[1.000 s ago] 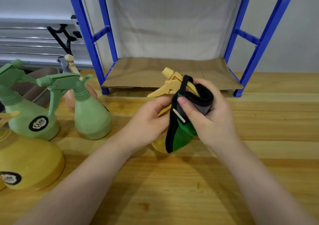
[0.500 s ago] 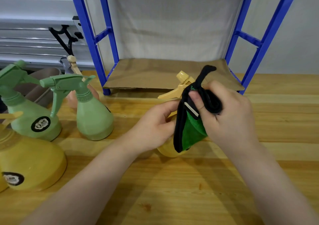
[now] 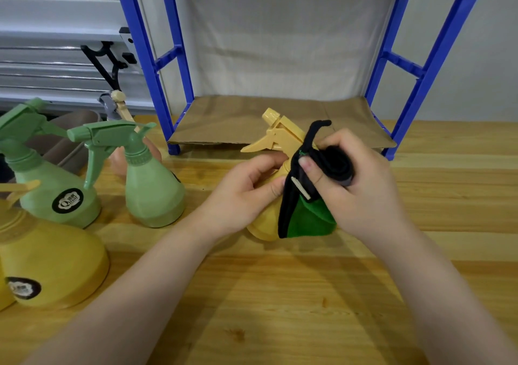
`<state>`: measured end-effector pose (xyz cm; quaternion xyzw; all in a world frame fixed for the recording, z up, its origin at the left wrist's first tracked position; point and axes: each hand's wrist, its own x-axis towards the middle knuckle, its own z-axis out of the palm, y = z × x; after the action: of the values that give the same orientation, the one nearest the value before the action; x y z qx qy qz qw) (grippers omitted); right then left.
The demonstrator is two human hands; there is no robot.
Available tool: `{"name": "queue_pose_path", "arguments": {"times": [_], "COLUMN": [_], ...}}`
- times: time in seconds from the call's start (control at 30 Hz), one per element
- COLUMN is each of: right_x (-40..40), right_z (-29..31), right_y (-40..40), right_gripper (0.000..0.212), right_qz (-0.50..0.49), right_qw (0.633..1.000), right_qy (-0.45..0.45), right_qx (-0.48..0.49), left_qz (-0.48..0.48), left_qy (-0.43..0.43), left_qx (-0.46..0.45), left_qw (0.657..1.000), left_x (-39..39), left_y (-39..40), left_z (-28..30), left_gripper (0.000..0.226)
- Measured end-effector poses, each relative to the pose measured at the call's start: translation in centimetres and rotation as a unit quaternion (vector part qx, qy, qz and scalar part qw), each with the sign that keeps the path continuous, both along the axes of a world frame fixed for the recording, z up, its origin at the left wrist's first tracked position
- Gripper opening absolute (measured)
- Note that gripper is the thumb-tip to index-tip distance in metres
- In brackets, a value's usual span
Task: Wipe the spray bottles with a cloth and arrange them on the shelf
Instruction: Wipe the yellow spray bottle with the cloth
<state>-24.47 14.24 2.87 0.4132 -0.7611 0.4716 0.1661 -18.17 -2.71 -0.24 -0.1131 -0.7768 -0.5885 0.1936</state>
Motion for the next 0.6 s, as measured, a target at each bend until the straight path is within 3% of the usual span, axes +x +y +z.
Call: {"name": "queue_pose_path", "arguments": {"times": [0.3,0.37,0.53,0.6], "right_x": [0.7,0.3,-0.5,-0.4], "right_z": [0.4,0.2,0.1,0.1], "right_y": [-0.1,-0.1,0.0,0.0], "right_gripper": [0.058,0.052,0.008,0.011], "right_qz": [-0.098,-0.058,0.047,0.09], "right_qw": [0.995,0.997,0.994,0.985], "right_qy": [0.019,-0.015,-0.086,-0.134], "right_qx": [-0.024,-0.042,-0.044,-0.057], "left_qz": [-0.002,0.0,0.002,0.003], "left_qy": [0.0,0.0,-0.011,-0.014], "left_qx": [-0.022,-0.007,0.05,0.06], "left_qw": [1.0,1.0,0.999,0.998], "left_x": [0.0,-0.1,-0.1,-0.1], "left_y": [0.3,0.4,-0.2,-0.5], "left_z": [-0.2,-0.1,-0.2,-0.2], "left_gripper": [0.031,0.028,0.022,0.024]}}
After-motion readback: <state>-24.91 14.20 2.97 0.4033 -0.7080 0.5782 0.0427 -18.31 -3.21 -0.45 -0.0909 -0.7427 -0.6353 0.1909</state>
